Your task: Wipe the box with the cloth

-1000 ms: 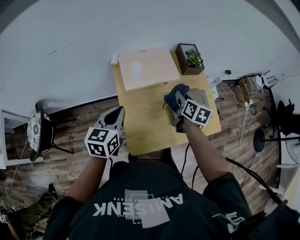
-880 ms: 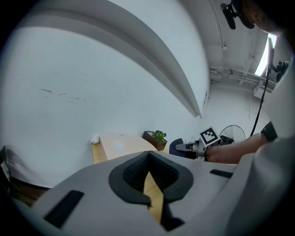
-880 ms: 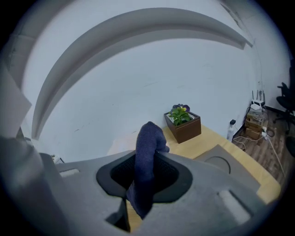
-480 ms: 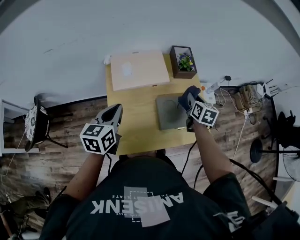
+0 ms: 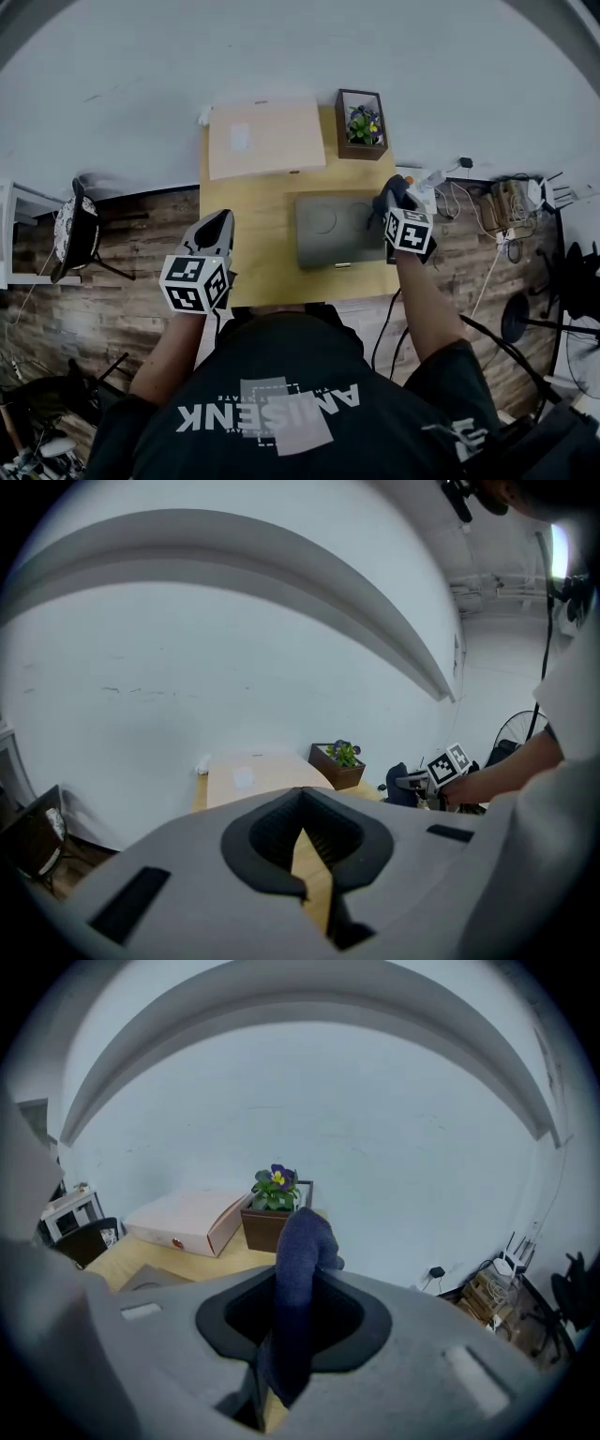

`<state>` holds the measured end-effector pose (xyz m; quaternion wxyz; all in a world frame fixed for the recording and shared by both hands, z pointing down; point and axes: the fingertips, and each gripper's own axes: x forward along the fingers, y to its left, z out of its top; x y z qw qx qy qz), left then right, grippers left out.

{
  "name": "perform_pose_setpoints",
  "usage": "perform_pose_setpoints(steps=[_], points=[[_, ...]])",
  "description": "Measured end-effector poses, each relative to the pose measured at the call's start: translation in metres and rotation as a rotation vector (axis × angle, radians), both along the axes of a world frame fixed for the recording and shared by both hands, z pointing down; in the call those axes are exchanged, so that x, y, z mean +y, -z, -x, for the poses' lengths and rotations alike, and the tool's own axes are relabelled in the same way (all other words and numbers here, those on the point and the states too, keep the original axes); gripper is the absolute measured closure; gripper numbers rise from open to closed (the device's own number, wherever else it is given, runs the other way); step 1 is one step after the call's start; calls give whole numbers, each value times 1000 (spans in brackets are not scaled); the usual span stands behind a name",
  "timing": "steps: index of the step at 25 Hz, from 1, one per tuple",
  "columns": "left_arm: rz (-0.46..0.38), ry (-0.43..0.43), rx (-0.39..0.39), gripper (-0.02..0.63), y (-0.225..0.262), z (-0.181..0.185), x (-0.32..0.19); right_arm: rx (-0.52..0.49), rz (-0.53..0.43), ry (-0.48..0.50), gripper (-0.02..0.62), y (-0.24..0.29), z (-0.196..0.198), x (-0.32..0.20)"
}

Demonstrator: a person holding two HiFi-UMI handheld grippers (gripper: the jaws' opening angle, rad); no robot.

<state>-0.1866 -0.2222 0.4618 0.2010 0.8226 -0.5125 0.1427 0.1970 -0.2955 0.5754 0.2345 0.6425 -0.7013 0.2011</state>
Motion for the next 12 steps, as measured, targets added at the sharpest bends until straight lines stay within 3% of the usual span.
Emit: perform_pose_setpoints(steps=[7, 12], points=[[26, 28, -25, 607, -6, 5, 8, 77, 82, 130, 511, -42, 28, 6], [26, 33, -28, 609, -6, 20, 14, 48, 99, 130, 511, -48, 44, 6]])
